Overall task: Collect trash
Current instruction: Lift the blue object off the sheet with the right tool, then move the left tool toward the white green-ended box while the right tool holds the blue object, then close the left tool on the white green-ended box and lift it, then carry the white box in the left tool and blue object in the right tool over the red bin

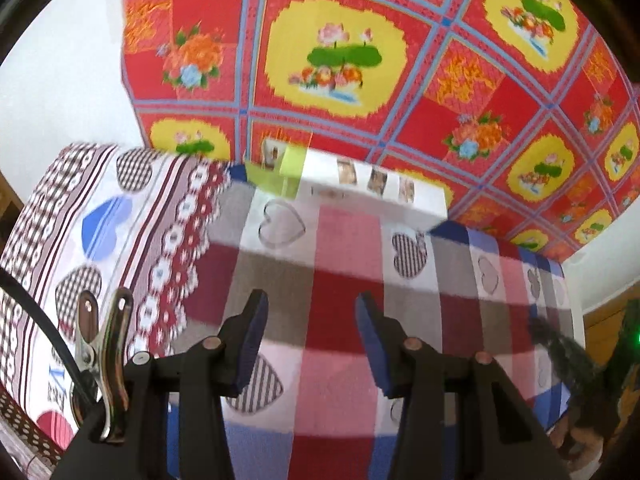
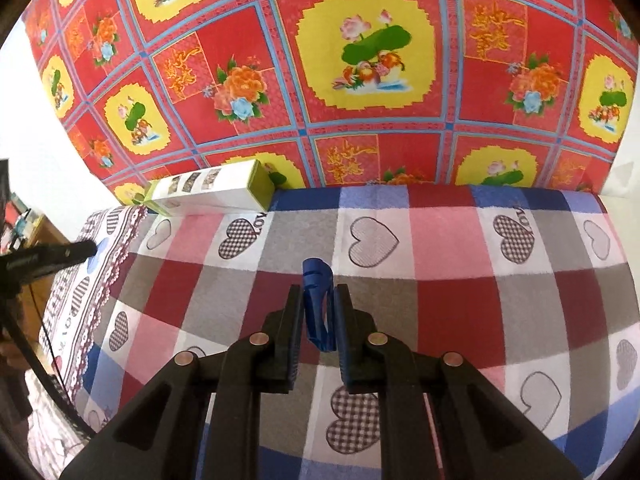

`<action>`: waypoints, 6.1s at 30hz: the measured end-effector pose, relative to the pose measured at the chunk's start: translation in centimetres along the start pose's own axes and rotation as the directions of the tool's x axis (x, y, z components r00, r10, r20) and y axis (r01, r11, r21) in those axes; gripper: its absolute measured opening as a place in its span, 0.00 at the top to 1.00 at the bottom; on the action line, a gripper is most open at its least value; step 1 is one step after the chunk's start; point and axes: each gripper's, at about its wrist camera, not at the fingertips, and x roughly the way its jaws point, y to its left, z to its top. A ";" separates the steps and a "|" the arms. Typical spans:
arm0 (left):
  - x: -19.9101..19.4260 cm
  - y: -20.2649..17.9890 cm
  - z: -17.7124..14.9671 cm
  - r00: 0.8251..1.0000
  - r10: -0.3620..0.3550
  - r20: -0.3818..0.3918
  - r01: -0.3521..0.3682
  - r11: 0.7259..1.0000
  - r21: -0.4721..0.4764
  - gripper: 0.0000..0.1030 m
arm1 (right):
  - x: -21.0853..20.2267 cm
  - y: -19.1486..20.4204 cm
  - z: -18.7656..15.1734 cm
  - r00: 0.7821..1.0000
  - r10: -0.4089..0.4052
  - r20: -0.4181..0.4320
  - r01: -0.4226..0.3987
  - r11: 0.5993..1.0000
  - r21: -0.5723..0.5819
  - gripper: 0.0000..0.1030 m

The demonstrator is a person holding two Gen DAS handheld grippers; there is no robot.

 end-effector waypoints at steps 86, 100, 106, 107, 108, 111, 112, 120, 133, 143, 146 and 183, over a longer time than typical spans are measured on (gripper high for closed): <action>15.9 -7.6 7.2 0.873 0.014 -0.488 0.318 0.743 0.589 0.12 | 1.0 -2.8 -1.9 0.995 0.099 -0.020 -0.100 0.995 -0.010 0.84; 13.1 -11.3 -2.1 0.874 0.093 -0.477 0.321 0.626 0.711 0.29 | -0.4 -3.1 -2.1 0.995 0.101 0.005 -0.101 0.995 0.017 0.84; 11.9 -12.8 -3.7 0.917 0.068 -0.392 0.257 0.652 0.713 0.57 | -1.5 -2.9 -2.9 0.996 0.091 0.016 -0.091 0.995 0.027 0.84; 11.7 -13.1 -3.9 0.922 0.056 -0.382 0.254 0.659 0.708 0.58 | -1.7 -2.9 -3.2 0.996 0.088 0.020 -0.089 0.996 0.034 0.84; 11.4 -13.2 -4.2 0.927 0.037 -0.373 0.255 0.667 0.700 0.58 | -1.9 -2.9 -3.4 0.996 0.087 0.022 -0.087 0.995 0.039 0.84; 10.0 -12.7 -4.6 0.935 0.002 -0.356 0.251 0.704 0.664 0.58 | -2.6 -3.0 -4.0 0.997 0.079 0.026 -0.080 0.995 0.054 0.84; 9.3 -12.4 -4.7 0.939 -0.009 -0.343 0.244 0.722 0.647 0.58 | -2.8 -3.0 -4.3 0.997 0.075 0.027 -0.077 0.995 0.060 0.84; 4.8 -11.2 -5.1 0.970 -0.061 -0.234 0.175 0.845 0.506 0.58 | -5.1 -2.4 -6.3 0.999 0.032 0.043 -0.036 0.995 0.097 0.84; -1.2 -12.9 -7.4 0.989 -0.110 -0.095 0.142 0.883 0.447 0.58 | -9.0 -0.8 -8.9 0.995 -0.017 0.098 0.003 0.989 0.145 0.84; -3.5 -13.8 -9.1 0.987 -0.146 -0.068 0.161 0.868 0.470 0.58 | -11.5 -1.0 -11.3 0.991 -0.057 0.125 0.029 0.977 0.213 0.84; -4.0 -14.5 -9.9 0.983 -0.166 -0.079 0.183 0.851 0.492 0.58 | -12.5 -1.0 -12.2 0.988 -0.078 0.134 0.045 0.971 0.234 0.84; -7.6 -33.3 -26.4 0.837 -0.344 -0.425 0.537 0.375 0.756 0.58 | -26.9 -12.6 -30.5 0.892 -0.449 0.053 0.307 0.688 0.658 0.84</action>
